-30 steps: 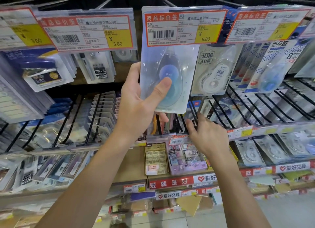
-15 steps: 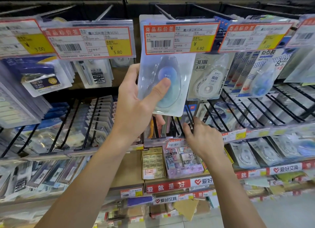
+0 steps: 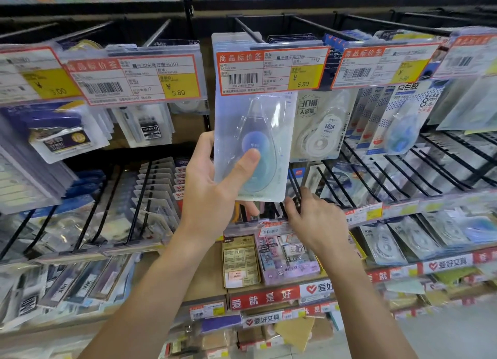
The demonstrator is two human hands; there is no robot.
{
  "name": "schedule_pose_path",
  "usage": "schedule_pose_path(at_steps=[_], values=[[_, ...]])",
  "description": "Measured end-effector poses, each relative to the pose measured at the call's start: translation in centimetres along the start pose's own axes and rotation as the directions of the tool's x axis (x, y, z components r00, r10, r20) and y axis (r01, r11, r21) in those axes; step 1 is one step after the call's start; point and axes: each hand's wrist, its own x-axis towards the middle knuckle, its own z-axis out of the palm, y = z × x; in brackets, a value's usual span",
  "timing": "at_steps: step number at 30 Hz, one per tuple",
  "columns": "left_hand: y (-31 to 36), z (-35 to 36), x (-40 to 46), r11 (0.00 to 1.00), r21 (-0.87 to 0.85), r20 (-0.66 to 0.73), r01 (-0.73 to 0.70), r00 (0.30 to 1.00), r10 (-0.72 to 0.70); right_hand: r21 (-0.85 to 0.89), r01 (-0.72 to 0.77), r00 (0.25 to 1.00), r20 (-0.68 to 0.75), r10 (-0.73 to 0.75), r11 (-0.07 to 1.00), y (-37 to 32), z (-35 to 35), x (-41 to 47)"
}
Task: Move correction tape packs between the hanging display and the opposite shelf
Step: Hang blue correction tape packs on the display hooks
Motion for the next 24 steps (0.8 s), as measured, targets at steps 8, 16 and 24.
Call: schedule_pose_path(at_steps=[8, 16, 24], values=[[-0.7, 1.1, 1.7, 0.992, -0.083, -0.088, 0.092, 0.991, -0.099, -0.002, 0.005, 1.000, 0.014, -0.005, 1.000, -0.1, -0.3, -0.1], [-2.1, 0.9, 1.3, 0.968, -0.186, -0.052, 0.168, 0.982, -0.181, -0.009, -0.001, 1.000, 0.010, 0.001, 1.000, -0.2, -0.3, 0.0], [-2.4, 0.6, 1.5, 0.982, -0.165, -0.228, 0.089, 0.966, -0.126, -0.005, 0.003, 1.000, -0.021, -0.003, 1.000, 0.0, 0.0, -0.2]])
